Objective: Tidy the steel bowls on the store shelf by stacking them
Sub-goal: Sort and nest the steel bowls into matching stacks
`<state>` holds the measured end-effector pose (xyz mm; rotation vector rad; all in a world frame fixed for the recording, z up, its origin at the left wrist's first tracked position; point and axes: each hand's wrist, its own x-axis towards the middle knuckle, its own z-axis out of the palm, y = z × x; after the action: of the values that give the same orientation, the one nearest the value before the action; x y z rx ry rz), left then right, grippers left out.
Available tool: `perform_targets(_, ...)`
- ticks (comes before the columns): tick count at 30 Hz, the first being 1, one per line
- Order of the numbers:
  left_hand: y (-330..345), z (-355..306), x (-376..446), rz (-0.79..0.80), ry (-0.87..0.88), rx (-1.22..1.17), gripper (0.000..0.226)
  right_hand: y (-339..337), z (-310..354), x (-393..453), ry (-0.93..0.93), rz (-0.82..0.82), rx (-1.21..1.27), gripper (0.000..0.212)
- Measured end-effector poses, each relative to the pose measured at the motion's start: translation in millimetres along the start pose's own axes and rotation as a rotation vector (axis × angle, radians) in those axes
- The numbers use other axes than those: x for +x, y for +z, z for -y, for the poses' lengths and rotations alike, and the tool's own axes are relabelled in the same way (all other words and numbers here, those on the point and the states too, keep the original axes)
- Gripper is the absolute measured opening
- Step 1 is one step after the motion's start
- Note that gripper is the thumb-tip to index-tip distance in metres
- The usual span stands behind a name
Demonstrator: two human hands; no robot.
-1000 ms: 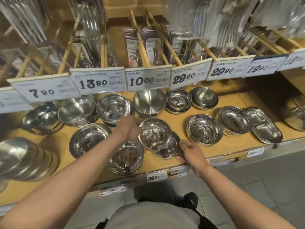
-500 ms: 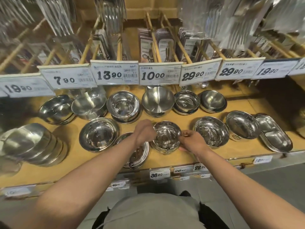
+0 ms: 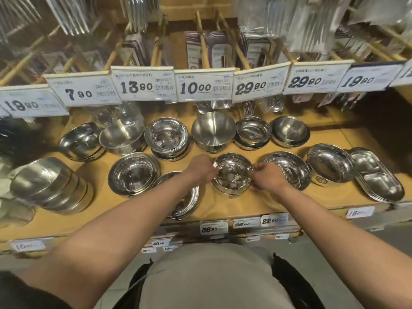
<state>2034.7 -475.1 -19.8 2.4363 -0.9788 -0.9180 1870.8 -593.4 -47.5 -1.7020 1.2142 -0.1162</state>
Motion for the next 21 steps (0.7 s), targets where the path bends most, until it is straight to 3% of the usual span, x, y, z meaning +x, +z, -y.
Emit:
perform_targets(4, 5, -1, -2, 0.059, -0.062, -0.183, 0.017, -7, -1, 1, -0.067, 0.003, -0.119, 0.014)
perform_targets(6, 8, -4, -3, 0.057, -0.095, -0.239, 0.030, -14, 1, 4, -0.091, 0.039, -0.163, 0.014)
perform_targets(9, 13, -9, -7, 0.010, -0.145, -0.332, 0.033, -22, 1, 12, -0.108, 0.070, -0.148, 0.012)
perform_targets(15, 19, -15, -16, -0.094, -0.217, -0.441, 0.016, -24, -8, 16, -0.193, 0.121, -0.199, 0.022)
perform_targets(21, 28, -19, -21, -0.201, -0.252, -0.479, 0.026, -28, -9, 17, -0.235, 0.171, -0.130, 0.009)
